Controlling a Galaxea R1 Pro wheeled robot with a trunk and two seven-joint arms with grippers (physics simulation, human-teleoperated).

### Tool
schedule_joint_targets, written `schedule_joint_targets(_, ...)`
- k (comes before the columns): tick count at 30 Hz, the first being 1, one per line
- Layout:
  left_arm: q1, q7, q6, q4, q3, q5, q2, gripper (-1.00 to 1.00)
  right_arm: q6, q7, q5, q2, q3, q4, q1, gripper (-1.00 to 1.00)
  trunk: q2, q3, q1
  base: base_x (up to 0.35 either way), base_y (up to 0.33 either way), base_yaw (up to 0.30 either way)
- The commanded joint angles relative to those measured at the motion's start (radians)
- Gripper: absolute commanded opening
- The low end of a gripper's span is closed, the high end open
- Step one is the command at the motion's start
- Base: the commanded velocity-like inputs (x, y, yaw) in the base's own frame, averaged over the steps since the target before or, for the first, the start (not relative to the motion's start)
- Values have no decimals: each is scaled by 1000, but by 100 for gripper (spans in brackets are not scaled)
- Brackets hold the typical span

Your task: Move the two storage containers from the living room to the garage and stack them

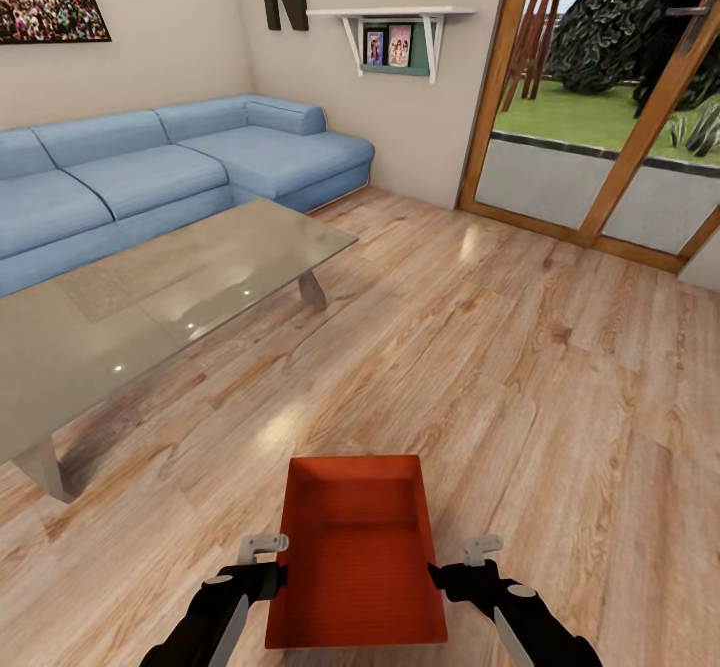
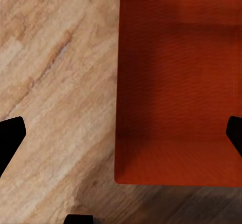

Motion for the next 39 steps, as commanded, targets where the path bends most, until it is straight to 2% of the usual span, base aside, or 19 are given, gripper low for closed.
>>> schedule_joint_targets(1,0,7,5,-2,-2,7,0,100,6,0,-3,-1,4,-2,0,100,0,-1,0,0,0,0)
schedule_joint_targets(8,0,6,5,-2,-2,7,-1,100,6,0,-3,-1,4,-2,0,100,0,-1,0,0,0,0)
schedule_joint_targets(39,0,7,5,-1,-2,4,-1,100,6,0,-4,-1,5,-2,0,100,-217,-98,119,0,0,0)
